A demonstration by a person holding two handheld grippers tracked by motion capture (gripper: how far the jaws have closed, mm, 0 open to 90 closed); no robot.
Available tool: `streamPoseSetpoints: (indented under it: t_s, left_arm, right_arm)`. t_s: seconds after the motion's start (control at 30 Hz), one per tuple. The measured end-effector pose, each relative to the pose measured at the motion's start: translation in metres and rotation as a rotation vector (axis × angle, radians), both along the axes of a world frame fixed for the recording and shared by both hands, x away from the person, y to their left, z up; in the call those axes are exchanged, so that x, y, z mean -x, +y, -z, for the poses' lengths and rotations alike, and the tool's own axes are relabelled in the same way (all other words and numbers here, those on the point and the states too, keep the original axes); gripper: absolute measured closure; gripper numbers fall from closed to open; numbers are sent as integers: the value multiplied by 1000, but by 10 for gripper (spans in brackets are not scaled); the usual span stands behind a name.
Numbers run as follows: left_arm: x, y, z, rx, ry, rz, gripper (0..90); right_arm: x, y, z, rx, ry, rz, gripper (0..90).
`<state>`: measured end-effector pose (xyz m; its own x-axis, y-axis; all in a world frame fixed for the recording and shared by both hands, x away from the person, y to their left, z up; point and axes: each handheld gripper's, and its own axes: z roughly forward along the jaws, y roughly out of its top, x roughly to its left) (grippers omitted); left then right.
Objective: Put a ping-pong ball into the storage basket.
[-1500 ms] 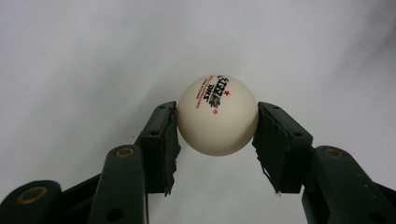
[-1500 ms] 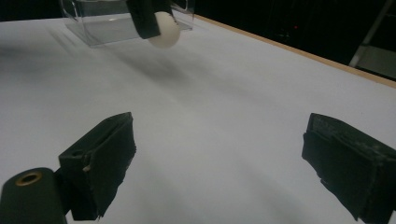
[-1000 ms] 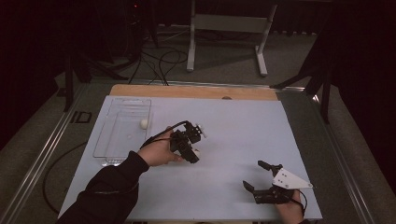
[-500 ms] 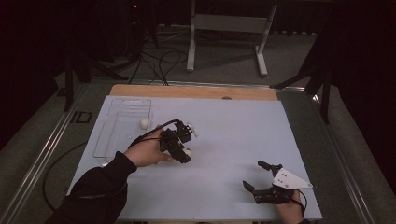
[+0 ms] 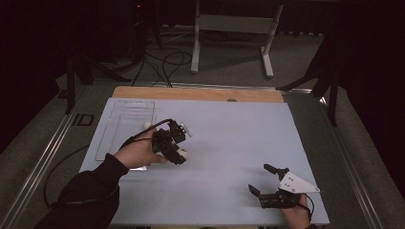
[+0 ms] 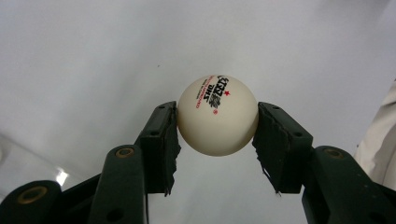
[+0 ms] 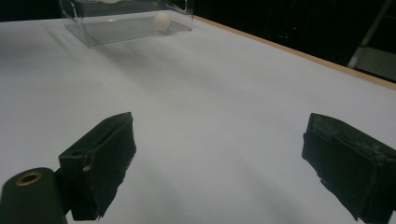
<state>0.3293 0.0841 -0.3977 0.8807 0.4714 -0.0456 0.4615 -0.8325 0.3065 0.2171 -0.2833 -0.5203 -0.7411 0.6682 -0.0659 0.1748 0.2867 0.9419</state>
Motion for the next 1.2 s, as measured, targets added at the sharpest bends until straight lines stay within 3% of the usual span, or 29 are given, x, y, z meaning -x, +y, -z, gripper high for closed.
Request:
streamPoseSetpoints:
  t_s: [0.57, 1.2]
  left_arm:
    - [3, 26, -18, 3, -22, -58, 514]
    - [-5, 52, -39, 5, -48, -150, 514]
  right_arm:
    - [-1, 2, 1, 3, 9, -5, 93]
    - [-1, 3, 1, 8, 7, -4, 93]
